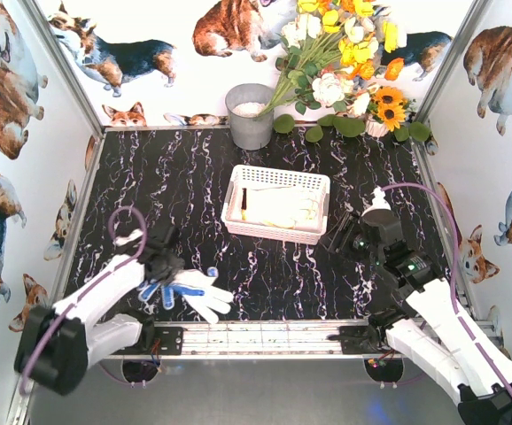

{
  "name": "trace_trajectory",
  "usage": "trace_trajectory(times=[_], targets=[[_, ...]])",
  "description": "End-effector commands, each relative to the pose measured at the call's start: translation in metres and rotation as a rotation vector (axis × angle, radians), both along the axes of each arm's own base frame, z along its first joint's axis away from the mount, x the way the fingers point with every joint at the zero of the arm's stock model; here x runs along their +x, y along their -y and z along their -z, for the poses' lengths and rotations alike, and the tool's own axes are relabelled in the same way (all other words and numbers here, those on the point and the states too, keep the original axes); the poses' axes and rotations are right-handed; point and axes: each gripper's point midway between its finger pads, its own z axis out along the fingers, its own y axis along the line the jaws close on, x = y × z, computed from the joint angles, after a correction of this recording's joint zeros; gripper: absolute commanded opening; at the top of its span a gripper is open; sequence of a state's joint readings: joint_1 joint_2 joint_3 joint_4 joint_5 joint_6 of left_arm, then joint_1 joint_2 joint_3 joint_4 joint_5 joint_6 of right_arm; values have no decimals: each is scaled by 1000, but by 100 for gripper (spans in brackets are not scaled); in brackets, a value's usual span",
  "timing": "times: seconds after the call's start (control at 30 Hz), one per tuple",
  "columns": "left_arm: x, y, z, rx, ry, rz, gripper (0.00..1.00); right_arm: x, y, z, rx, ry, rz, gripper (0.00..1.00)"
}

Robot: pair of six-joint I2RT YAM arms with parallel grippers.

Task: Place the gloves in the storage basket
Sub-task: Move the glove to the center of the board.

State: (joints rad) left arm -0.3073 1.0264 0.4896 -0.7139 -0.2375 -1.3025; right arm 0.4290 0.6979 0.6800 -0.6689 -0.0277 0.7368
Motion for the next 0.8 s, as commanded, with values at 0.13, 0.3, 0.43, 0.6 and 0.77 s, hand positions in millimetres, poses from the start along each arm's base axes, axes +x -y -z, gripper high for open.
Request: trace_trajectory(times=[0.13, 0.3, 0.43, 0.6, 0.77], targets=[[47, 82, -44, 7, 146, 154, 33, 3, -16, -16, 106, 47, -32, 48], [49, 73, -72, 94, 194, 181, 45, 1, -18, -15, 116, 40, -43, 48], [32, 44, -87, 173, 204, 176, 58, 1, -20, -19, 133, 43, -51, 48], [9, 23, -82, 204, 193, 227, 60, -5, -32, -23, 177, 32, -108, 49], [-10, 44, -53, 85, 136, 336, 59, -17, -46, -21, 190, -4, -204, 50]])
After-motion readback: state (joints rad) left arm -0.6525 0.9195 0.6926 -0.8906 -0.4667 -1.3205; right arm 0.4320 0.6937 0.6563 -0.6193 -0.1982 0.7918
